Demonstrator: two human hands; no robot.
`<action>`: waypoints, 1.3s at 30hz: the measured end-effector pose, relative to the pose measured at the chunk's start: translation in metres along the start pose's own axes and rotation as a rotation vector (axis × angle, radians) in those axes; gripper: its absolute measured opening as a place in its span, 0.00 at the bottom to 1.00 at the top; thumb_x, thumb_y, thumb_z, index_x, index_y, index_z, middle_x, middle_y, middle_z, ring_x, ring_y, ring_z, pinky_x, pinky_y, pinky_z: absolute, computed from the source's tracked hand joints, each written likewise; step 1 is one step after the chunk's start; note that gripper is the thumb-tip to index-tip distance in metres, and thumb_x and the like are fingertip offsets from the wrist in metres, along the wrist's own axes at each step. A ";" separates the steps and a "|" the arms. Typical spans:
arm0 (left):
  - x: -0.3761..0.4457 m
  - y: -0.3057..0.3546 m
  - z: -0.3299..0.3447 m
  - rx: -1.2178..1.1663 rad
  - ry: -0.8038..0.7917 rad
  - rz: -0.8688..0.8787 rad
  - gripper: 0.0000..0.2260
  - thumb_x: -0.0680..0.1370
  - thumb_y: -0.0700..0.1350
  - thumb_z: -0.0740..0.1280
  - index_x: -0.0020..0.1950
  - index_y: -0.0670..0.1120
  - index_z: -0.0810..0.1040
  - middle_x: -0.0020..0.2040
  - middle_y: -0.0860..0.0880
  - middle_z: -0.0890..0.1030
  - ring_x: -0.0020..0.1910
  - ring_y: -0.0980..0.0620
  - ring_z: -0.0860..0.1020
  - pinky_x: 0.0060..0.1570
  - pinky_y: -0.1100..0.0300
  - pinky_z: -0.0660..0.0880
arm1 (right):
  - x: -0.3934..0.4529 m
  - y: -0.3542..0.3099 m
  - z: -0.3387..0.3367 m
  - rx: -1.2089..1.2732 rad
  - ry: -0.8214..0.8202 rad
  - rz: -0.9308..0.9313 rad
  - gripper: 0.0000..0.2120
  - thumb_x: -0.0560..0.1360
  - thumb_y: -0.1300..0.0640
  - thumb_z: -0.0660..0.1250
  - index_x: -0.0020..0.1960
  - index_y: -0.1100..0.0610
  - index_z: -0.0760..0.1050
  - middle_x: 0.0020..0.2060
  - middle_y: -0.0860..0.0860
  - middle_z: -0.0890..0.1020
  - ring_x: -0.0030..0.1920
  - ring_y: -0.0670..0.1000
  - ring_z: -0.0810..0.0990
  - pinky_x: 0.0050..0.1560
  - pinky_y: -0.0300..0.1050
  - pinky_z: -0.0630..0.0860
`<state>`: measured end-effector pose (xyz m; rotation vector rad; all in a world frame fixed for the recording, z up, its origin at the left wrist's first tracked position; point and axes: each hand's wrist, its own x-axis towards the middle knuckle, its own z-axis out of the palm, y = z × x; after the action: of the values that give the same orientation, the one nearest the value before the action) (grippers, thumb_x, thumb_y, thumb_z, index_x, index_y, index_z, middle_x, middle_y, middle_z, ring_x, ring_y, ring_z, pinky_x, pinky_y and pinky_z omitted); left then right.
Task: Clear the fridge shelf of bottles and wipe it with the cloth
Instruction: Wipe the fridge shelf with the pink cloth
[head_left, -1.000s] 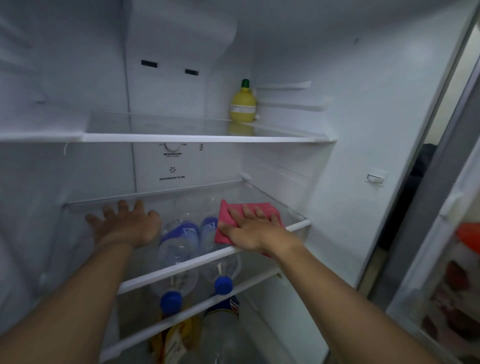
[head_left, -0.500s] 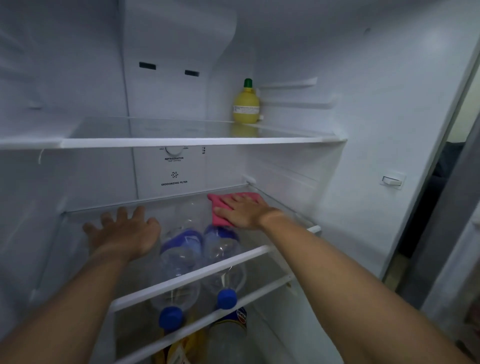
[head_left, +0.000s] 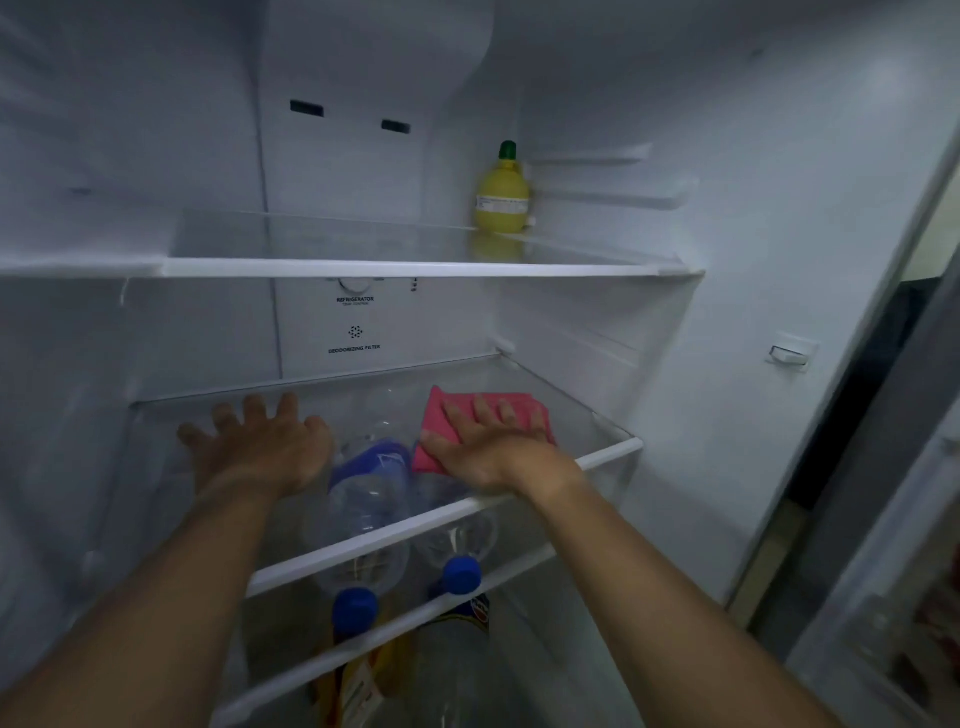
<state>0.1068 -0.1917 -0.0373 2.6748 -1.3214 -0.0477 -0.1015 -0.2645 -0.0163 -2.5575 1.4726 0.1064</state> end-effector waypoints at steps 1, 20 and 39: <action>0.000 0.000 0.000 0.001 -0.003 0.000 0.27 0.81 0.58 0.44 0.80 0.53 0.53 0.81 0.45 0.51 0.79 0.38 0.51 0.74 0.35 0.46 | 0.000 -0.012 0.003 0.005 -0.006 -0.042 0.38 0.78 0.28 0.44 0.82 0.41 0.37 0.82 0.51 0.40 0.81 0.60 0.37 0.75 0.67 0.34; -0.002 0.002 -0.003 -0.015 -0.010 -0.010 0.28 0.81 0.59 0.43 0.81 0.52 0.52 0.81 0.45 0.50 0.79 0.38 0.49 0.74 0.35 0.43 | 0.020 0.050 -0.003 -0.103 0.095 0.072 0.41 0.71 0.23 0.36 0.81 0.36 0.37 0.83 0.50 0.45 0.82 0.58 0.45 0.78 0.64 0.42; -0.006 0.003 -0.006 -0.020 -0.037 -0.013 0.28 0.82 0.59 0.43 0.81 0.52 0.51 0.82 0.45 0.49 0.79 0.38 0.48 0.74 0.35 0.42 | -0.015 0.081 0.003 -0.019 0.082 -0.099 0.43 0.71 0.19 0.37 0.81 0.36 0.42 0.83 0.45 0.48 0.82 0.49 0.47 0.79 0.60 0.43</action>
<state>0.1015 -0.1877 -0.0311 2.6784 -1.3075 -0.1117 -0.1786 -0.2903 -0.0275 -2.6741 1.3746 0.0014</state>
